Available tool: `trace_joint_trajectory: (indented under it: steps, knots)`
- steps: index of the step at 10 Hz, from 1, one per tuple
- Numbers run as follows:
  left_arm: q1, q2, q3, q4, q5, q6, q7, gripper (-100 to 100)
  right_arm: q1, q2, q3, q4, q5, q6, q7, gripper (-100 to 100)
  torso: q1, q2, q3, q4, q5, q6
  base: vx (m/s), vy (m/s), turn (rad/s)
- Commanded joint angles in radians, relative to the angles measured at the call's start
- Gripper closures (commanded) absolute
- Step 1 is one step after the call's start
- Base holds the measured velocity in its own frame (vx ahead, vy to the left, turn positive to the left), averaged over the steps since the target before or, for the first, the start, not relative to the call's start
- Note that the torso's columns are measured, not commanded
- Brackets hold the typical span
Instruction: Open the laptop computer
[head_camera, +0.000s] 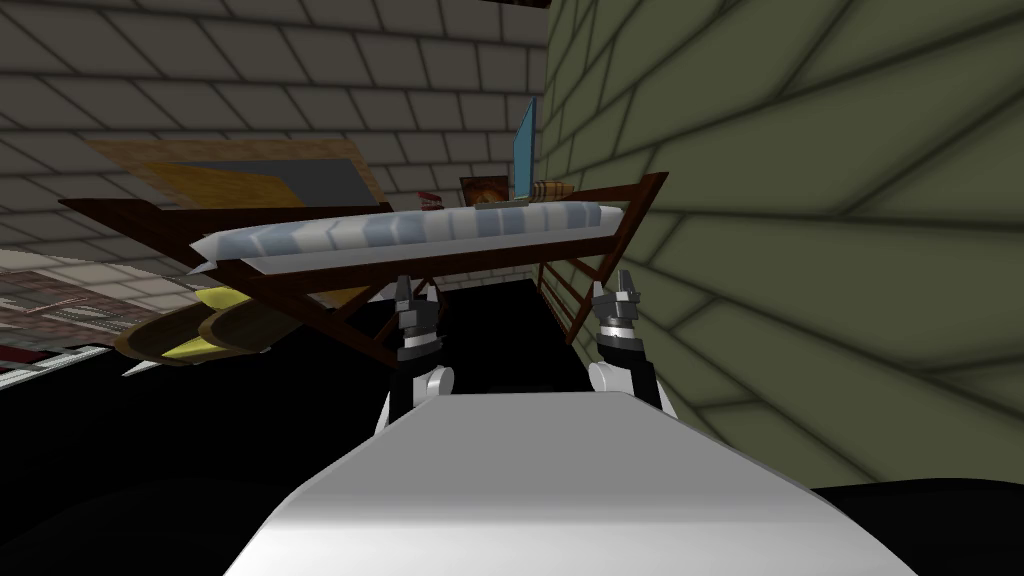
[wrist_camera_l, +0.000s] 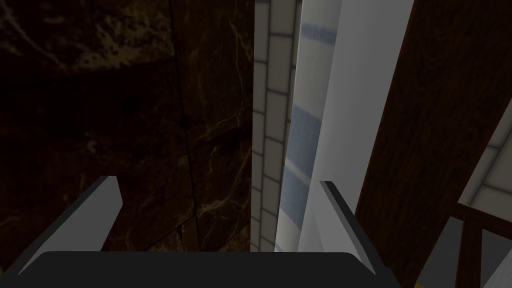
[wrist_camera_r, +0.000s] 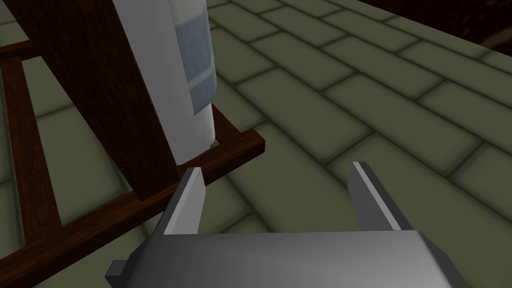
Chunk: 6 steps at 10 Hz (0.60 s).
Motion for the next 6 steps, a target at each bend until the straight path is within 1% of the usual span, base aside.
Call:
trace_joint_trajectory:
  steps: [1, 6]
  knots:
    - [0.000, 0.000, 0.000, 0.000, 0.000, 0.000, 0.000, 0, 0.000, 0.000, 0.000, 0.000, 0.000, 0.000, 0.000, 0, 0.000, 0.000, 0.000, 0.000, 0.000, 0.000, 0.000, 0.000, 0.000]
    - [0.000, 0.000, 0.000, 0.000, 0.000, 0.000, 0.000, 0, 0.000, 0.000, 0.000, 0.000, 0.000, 0.000, 0.000, 0, 0.000, 0.000, 0.000, 0.000, 0.000, 0.000, 0.000, 0.000, 0.000]
